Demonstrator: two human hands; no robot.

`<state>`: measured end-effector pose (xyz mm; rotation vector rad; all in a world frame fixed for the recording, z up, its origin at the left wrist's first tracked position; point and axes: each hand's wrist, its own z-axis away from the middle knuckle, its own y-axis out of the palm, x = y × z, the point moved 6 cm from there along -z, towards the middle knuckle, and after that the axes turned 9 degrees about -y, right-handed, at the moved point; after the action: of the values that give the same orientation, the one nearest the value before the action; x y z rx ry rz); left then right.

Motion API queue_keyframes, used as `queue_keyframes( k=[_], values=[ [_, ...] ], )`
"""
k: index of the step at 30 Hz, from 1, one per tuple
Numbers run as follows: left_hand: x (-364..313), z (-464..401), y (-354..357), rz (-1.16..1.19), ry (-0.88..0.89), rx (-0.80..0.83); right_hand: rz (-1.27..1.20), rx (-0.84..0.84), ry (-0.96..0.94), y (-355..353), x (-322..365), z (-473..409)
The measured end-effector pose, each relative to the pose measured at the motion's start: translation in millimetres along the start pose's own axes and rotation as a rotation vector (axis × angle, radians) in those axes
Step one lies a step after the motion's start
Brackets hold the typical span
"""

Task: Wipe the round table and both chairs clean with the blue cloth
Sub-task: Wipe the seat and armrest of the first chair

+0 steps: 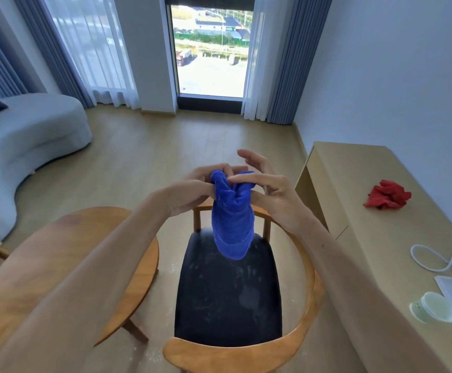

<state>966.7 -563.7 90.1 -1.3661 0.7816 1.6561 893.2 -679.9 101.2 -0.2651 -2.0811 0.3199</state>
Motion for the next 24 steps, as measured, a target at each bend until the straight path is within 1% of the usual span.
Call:
queue_keyframes(
  k=[3, 5, 6, 7, 8, 9, 10, 13, 16, 18, 20, 24],
  values=[
    [8, -3, 0, 0.064, -0.014, -0.027, -0.005, -0.152, 0.085, 1, -15, -1],
    [12, -7, -4, 0.085, -0.001, -0.128, 0.008, -0.336, 0.210, -1, -29, 5],
    [16, -10, -8, 0.095, 0.010, -0.192, -0.031, -0.419, 0.278, -1, -39, 12],
    [22, -12, -12, 0.104, 0.016, -0.255, -0.116, -0.460, 0.343, 1, -50, 19],
    [29, -15, -16, 0.110, 0.015, -0.318, -0.205, -0.451, 0.394, 8, -61, 28],
    [39, -19, -21, 0.116, 0.002, -0.374, -0.271, -0.402, 0.422, 18, -69, 36],
    [51, -23, -24, 0.130, -0.025, -0.421, -0.270, -0.350, 0.441, 27, -76, 45],
    [98, -37, -23, 0.221, -0.136, -0.478, -0.134, -0.272, 0.513, 49, -103, 69],
    [159, -50, -12, 0.333, -0.247, -0.494, -0.044, -0.291, 0.648, 69, -143, 102],
    [205, -57, -1, 0.288, -0.329, -0.521, -0.021, -0.310, 0.741, 78, -175, 129],
    [248, -67, 8, 0.173, -0.395, -0.542, -0.017, -0.298, 0.817, 89, -210, 156],
    [334, -105, 14, 0.074, -0.558, -0.511, 0.010, -0.266, 0.969, 103, -296, 202]
  ],
)
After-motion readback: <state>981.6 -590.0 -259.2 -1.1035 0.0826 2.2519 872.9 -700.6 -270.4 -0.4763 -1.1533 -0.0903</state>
